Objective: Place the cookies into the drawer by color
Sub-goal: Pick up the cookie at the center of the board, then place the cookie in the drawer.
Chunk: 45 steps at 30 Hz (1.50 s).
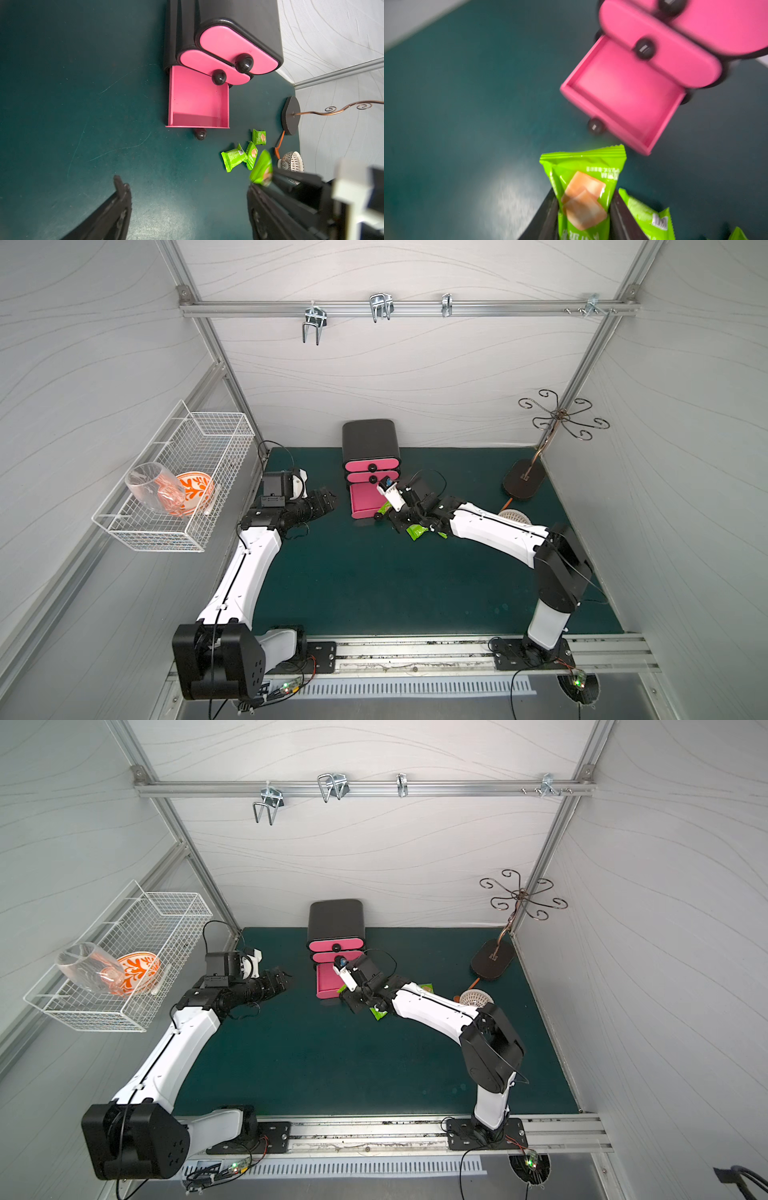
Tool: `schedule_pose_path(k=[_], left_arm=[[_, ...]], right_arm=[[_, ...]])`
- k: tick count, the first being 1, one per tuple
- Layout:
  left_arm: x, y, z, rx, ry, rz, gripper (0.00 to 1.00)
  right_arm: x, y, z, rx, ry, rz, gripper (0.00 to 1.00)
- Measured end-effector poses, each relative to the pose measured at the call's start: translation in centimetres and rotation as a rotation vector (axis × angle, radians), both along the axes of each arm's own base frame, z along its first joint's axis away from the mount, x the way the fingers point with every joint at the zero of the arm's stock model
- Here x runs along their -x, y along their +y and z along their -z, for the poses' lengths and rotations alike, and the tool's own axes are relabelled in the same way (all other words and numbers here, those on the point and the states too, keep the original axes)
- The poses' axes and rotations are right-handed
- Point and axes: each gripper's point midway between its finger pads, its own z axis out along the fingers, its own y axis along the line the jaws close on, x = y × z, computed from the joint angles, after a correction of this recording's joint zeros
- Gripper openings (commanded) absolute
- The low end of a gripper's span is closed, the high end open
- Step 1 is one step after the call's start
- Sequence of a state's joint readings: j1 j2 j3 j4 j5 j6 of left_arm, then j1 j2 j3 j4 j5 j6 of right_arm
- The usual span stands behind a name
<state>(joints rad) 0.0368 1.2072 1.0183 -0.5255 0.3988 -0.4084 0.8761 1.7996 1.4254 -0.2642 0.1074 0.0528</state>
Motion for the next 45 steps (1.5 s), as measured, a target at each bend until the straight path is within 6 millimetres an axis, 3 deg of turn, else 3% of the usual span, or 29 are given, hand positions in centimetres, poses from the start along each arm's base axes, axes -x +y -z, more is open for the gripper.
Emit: schedule_pose_path(k=[4,10,15,24,30,36,41,45], left_arm=[[0.0,0.0,0.0,-0.002,0.000,-0.002,0.88],[0.0,0.0,0.0,-0.002,0.000,-0.002,0.88],[0.0,0.0,0.0,-0.002,0.000,-0.002,0.88],[0.0,0.0,0.0,0.002,0.002,-0.006,0.88],[0.0,0.0,0.0,0.003,0.003,-0.006,0.88],[0.0,0.0,0.0,0.003,0.003,-0.006,0.88],[0.0,0.0,0.0,0.003,0.003,-0.007,0.89],[0.0,0.0,0.0,0.004,0.003,-0.007,0.89]], right_arm=[[-3.6,0.0,-0.6,-0.061,0.001,0.152,0.36],[-7.1,-0.1,3.2,-0.045,0.057,0.310,0.36],[-8.7,0.6,5.1,-0.045,0.081,0.385,0.37],[-10.6,1.9,6.2,-0.072,0.091,0.438,0.42],[-11.0,2.0,7.0,-0.047,0.097,0.445,0.60],[-10.8,1.5,6.9,-0.028,0.093,0.450,0.60],[-7.9,-1.1,5.4,-0.018,0.117,0.440,0.61],[-4.8,-4.6,2.1,-0.080,0.149,0.506,0.61]])
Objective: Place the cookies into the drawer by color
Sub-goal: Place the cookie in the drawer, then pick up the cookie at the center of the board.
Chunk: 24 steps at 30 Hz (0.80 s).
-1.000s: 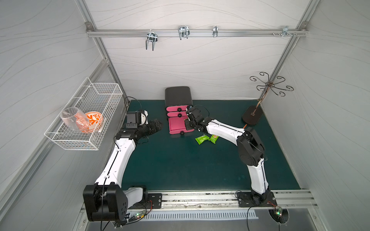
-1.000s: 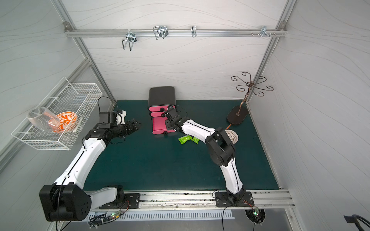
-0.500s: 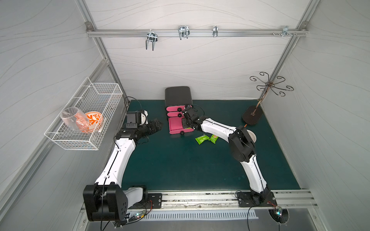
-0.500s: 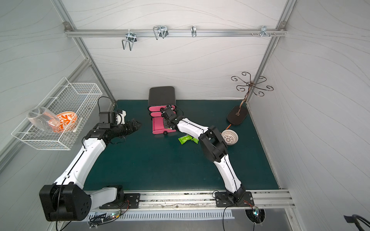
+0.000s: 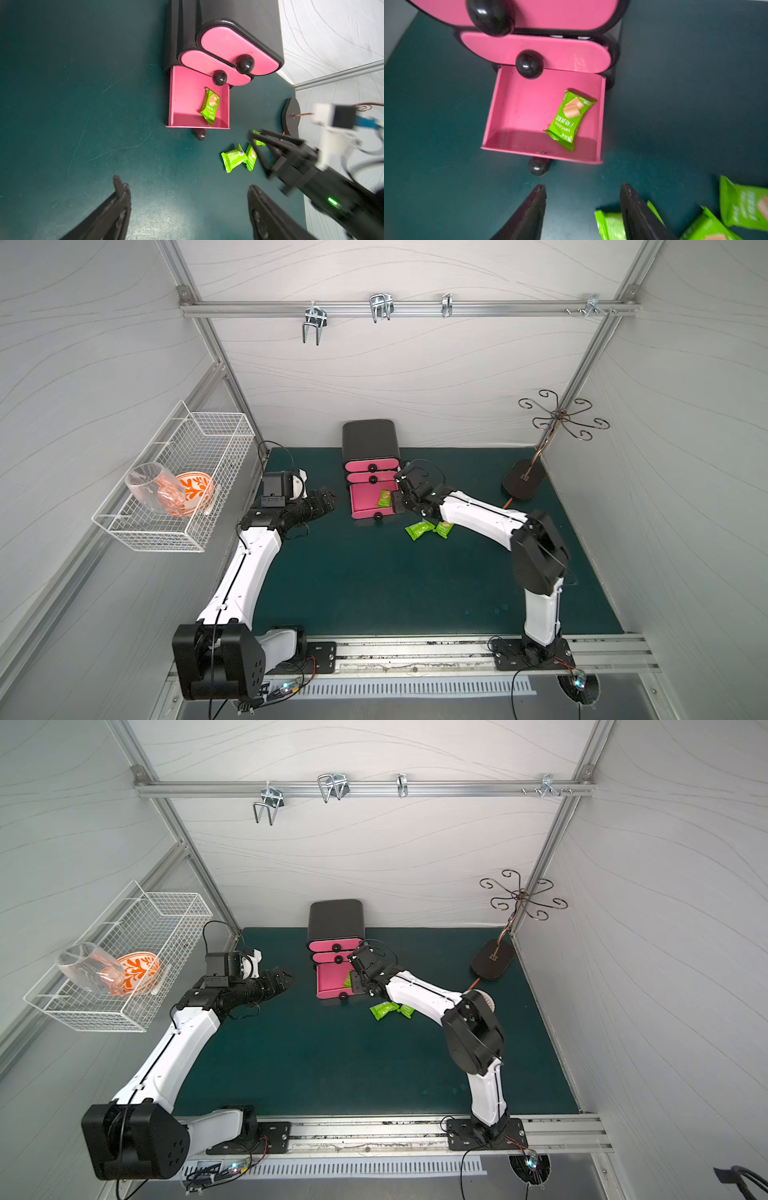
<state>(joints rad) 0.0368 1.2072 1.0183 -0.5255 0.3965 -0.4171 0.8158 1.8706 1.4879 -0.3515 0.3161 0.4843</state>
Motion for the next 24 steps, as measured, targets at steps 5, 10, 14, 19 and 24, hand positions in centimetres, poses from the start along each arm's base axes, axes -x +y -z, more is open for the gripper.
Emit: schedule_pose_path(k=[5,10,14,19,24], left_arm=[[0.0,0.0,0.0,0.002,0.001,-0.002,0.89],[0.0,0.0,0.0,0.002,0.001,-0.002,0.89],[0.0,0.0,0.0,0.001,0.001,-0.003,0.89],[0.0,0.0,0.1,0.001,0.003,-0.003,0.89],[0.1,0.1,0.2,0.000,0.006,-0.004,0.89]], right_arm=[[3.3,-4.4,-0.6,-0.106,0.112,0.244,0.62],[6.0,-7.0,5.3,-0.058,0.327,0.496,0.68],[6.3,-6.8,8.6,0.012,0.417,0.576,0.84],[5.3,-5.6,10.1,0.010,0.443,0.620,0.99],[4.5,-5.2,11.2,0.015,0.453,0.648,0.99]])
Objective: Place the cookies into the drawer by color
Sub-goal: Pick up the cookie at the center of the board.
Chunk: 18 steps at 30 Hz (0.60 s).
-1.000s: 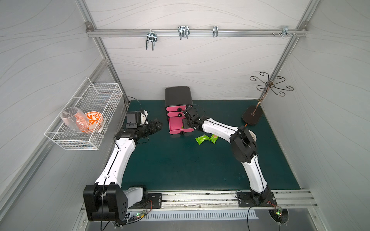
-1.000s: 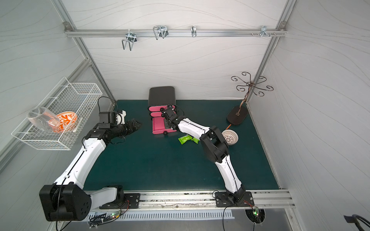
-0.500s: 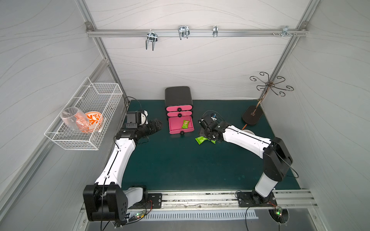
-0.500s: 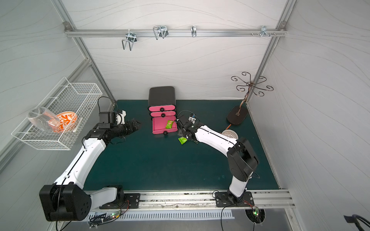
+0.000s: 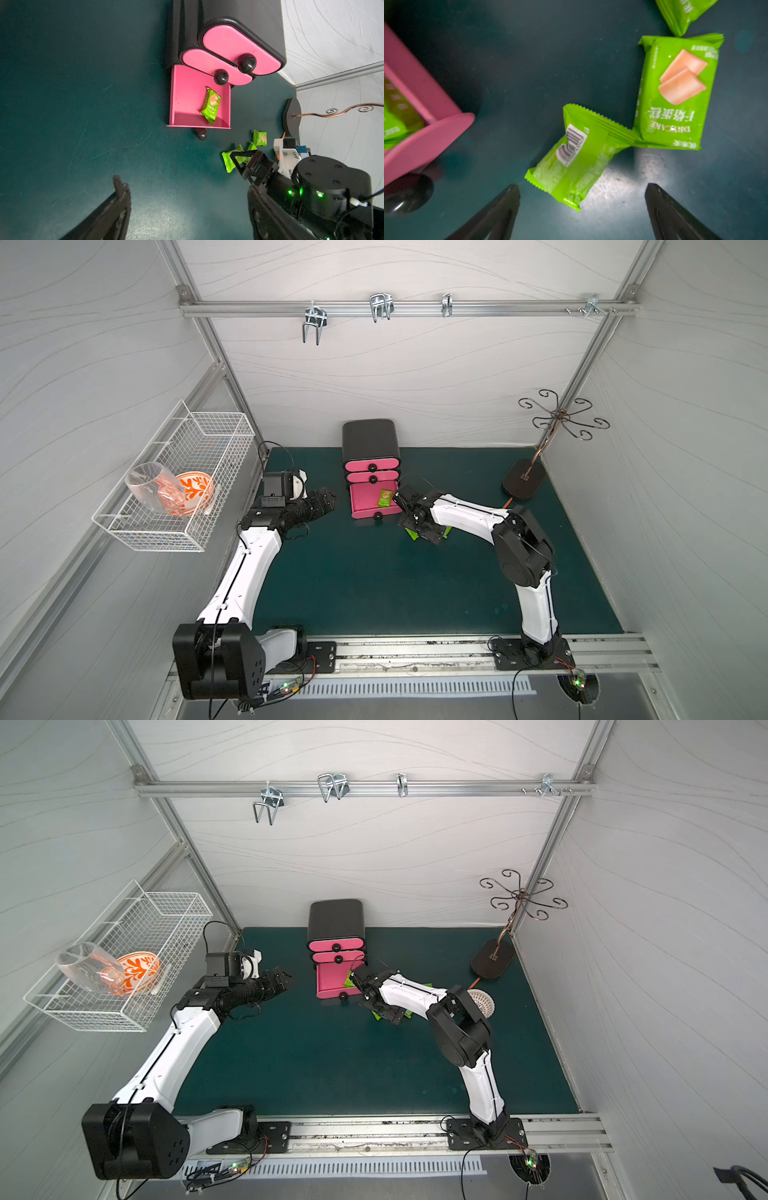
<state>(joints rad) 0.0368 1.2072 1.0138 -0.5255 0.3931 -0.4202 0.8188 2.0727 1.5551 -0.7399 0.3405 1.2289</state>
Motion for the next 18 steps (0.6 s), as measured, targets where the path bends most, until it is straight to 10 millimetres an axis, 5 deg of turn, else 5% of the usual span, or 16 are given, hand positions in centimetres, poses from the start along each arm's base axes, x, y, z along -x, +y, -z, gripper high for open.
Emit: schedule_pose_path(k=[14,18], left_arm=[[0.0,0.0,0.0,0.000,0.001,0.000,0.89],[0.0,0.0,0.0,0.000,0.001,0.000,0.89]], right_arm=[[0.0,-1.0,2.0,0.073,0.036,-0.023,0.98],[0.1,-1.1,2.1,0.076,0.033,-0.038,0.75]])
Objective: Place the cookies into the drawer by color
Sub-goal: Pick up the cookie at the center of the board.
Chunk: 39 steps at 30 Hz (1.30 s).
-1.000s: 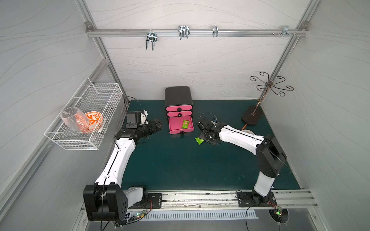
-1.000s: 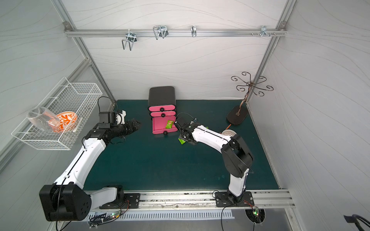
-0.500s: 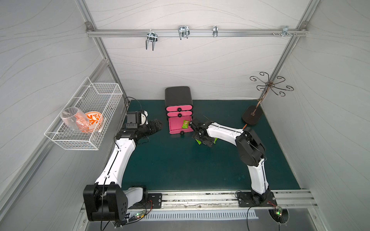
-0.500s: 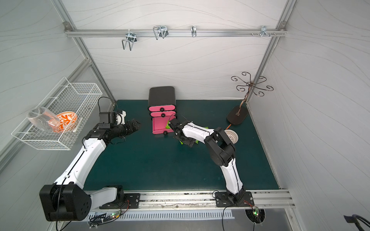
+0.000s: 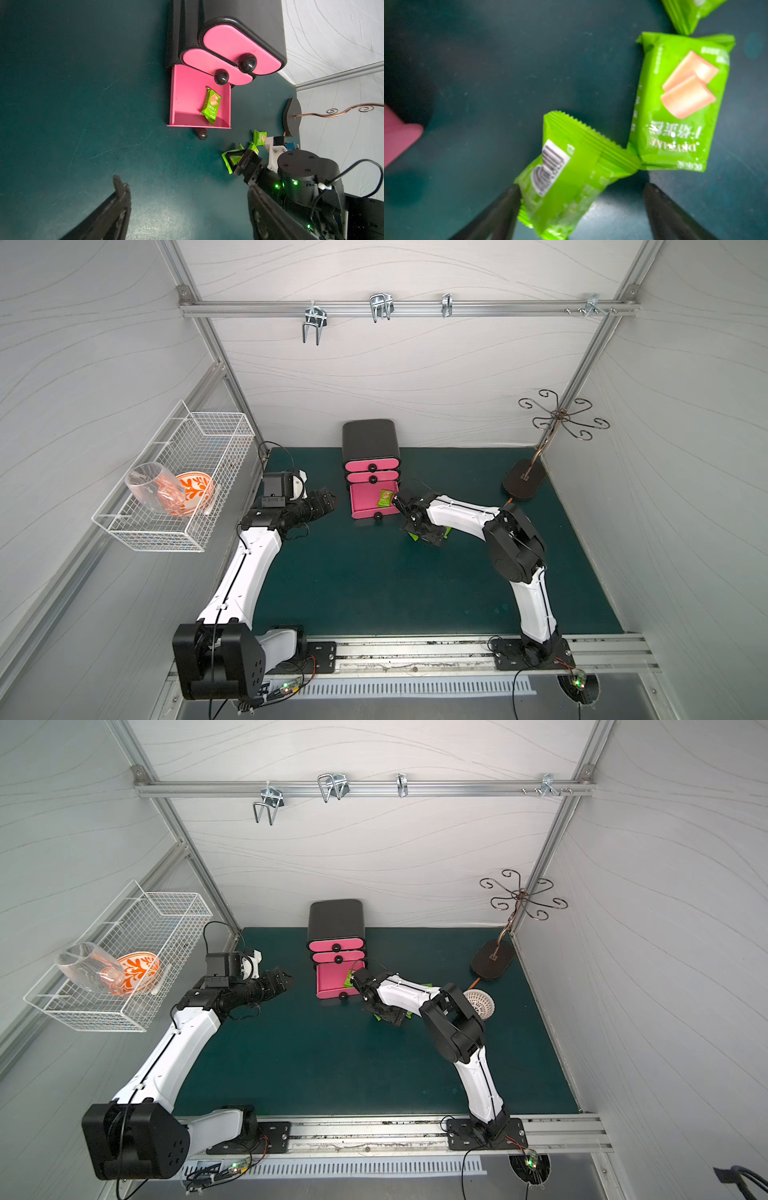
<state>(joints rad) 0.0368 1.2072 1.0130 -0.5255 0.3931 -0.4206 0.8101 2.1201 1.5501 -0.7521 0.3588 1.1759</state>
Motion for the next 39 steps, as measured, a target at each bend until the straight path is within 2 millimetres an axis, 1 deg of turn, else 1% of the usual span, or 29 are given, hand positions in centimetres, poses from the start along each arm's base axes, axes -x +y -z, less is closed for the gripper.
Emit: schedule_pose_path(k=[2,6,9,13,16,19,23,28,29,31,33,35,36,37,39], left_arm=[[0.0,0.0,0.0,0.000,0.000,0.000,0.89],[0.0,0.0,0.0,0.000,0.000,0.000,0.89],[0.0,0.0,0.0,0.000,0.000,0.000,0.89],[0.0,0.0,0.0,0.000,0.000,-0.001,0.89],[0.0,0.0,0.0,0.000,0.001,-0.001,0.89],[0.0,0.0,0.0,0.000,0.001,-0.001,0.89],[0.0,0.0,0.0,0.000,0.001,-0.001,0.89],[0.0,0.0,0.0,0.000,0.001,-0.002,0.89],[0.0,0.0,0.0,0.000,0.001,-0.001,0.89],[0.0,0.0,0.0,0.000,0.000,-0.002,0.89],[0.0,0.0,0.0,-0.001,0.000,-0.002,0.89],[0.0,0.1,0.0,-0.002,0.001,-0.003,0.89],[0.0,0.1,0.0,-0.002,0.000,-0.004,0.89],[0.0,0.1,0.0,-0.003,0.001,-0.004,0.89],[0.0,0.1,0.0,-0.003,0.000,-0.004,0.89]], right_arm=[[0.2,-0.3,0.1,0.004,-0.002,-0.004,0.69],[0.4,-0.6,0.0,0.001,-0.009,-0.017,0.51],[0.6,-0.7,0.0,0.001,-0.015,-0.042,0.42],[0.7,-0.8,-0.2,0.002,-0.023,-0.102,0.34],[1.2,-0.9,-0.6,0.008,-0.031,-0.176,0.31],[1.4,-0.5,-1.9,0.000,-0.060,-0.273,0.31],[1.1,2.0,-5.4,-0.060,-0.149,-0.447,0.32],[0.2,6.7,-10.0,-0.155,-0.268,-0.684,0.33],[0.0,7.4,-10.7,-0.165,-0.285,-0.717,0.33],[-0.9,9.2,-12.4,-0.190,-0.328,-0.778,0.33],[-2.2,11.2,-13.8,-0.214,-0.376,-0.827,0.33],[-3.5,12.6,-14.3,-0.227,-0.404,-0.859,0.33],[-4.2,13.2,-14.1,-0.233,-0.410,-0.865,0.33],[-4.8,13.6,-13.9,-0.234,-0.413,-0.873,0.33],[-5.9,14.2,-12.6,-0.232,-0.403,-0.882,0.33]])
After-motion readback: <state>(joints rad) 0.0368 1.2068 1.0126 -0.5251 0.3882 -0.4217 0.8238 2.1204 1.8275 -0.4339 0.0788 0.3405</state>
